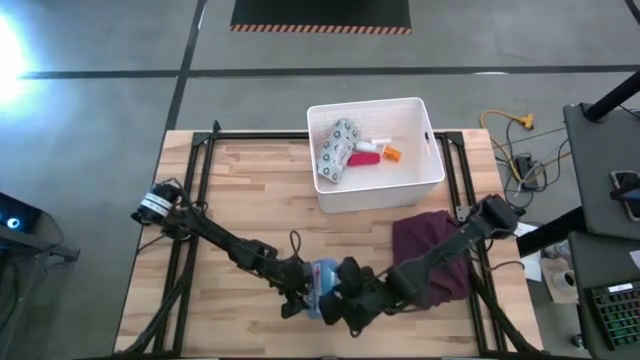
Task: Pick & place medical supplies in basket/bin
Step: Put the first aid kit into the white bin
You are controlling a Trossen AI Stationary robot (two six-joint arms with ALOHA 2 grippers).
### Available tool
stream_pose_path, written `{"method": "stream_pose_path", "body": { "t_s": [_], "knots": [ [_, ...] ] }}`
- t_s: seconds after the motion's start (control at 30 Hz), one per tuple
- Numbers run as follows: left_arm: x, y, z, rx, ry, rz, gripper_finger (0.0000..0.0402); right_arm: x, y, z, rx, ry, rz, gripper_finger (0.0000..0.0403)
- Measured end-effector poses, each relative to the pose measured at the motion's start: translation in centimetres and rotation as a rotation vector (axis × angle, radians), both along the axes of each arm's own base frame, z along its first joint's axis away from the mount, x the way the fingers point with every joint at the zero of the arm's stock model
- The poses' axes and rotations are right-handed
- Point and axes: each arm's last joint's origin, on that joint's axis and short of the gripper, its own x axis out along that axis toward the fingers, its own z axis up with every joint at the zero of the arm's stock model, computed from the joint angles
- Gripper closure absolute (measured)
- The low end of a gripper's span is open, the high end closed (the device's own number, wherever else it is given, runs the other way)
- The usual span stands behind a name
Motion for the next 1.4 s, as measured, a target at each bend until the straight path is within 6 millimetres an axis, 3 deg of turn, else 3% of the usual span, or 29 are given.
{"method": "stream_pose_path", "body": {
  "t_s": [0.37,0.67,0.87,1.17,1.4],
  "knots": [
    [-0.2,0.2,-0.3,0.022,0.016,0.016,0.0186,1.8,-0.9,0.6,-0.012,-0.098,0.076,0.0159],
    [-0.5,0.3,-0.6,0.017,0.025,0.007,0.0186,-0.9,-2.0,4.0,-0.02,-0.101,-0.02,0.0158],
    [-0.6,0.2,-0.6,0.016,0.025,0.002,0.0186,-2.4,-3.6,3.4,0.186,0.131,-0.2,0.0149],
    [-2.3,-1.5,-0.2,0.12,-0.025,0.018,0.0186,0.0,-4.7,3.0,0.304,0.104,-0.264,0.0086],
    [-4.7,-1.5,-0.5,0.149,-0.03,0.037,0.0186,2.9,-3.9,2.2,0.337,0.132,-0.263,0.0067]
  ]
}}
